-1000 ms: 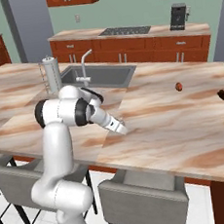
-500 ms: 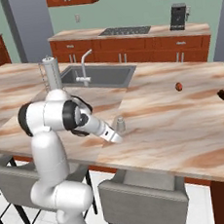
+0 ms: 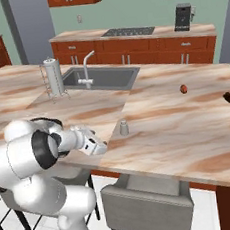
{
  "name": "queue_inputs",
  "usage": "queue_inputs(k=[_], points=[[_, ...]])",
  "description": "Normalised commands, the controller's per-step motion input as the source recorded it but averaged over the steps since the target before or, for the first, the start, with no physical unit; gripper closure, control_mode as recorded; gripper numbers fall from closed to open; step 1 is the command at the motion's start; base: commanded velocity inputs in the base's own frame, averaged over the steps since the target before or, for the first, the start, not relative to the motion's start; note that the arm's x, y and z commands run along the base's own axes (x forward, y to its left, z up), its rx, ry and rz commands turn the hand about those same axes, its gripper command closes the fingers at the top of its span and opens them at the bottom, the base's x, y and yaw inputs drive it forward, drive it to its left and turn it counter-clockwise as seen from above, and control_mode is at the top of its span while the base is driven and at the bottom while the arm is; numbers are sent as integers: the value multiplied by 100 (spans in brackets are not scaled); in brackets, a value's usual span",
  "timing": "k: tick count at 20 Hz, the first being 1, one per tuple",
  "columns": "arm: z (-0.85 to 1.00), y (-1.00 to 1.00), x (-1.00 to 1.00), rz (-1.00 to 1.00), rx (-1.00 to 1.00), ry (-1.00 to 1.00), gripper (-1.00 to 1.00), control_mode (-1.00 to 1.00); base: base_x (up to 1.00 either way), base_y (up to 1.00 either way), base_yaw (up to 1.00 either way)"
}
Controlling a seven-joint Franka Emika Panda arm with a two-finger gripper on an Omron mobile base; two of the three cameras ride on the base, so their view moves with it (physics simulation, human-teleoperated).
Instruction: Move the mayonnaise and shaker from the cabinet to the dining counter.
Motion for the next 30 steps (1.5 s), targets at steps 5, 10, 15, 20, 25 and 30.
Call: queue_inputs(k=[5, 10, 15, 20, 25, 30], points=[[100, 38, -61, 3, 0, -15, -100, -100, 0, 0, 0], [100, 26, -34, 1, 0, -4, -100, -100, 0, 0, 0], [100, 30, -16, 1, -2, 0, -100, -100, 0, 0, 0], [100, 19, -10, 0, -5, 0, -100, -100, 0, 0, 0], [100, 12, -13, 0, -8, 12, -100, -100, 0, 0, 0], [100, 6, -15, 0, -12, 26, -100, -100, 0, 0, 0]])
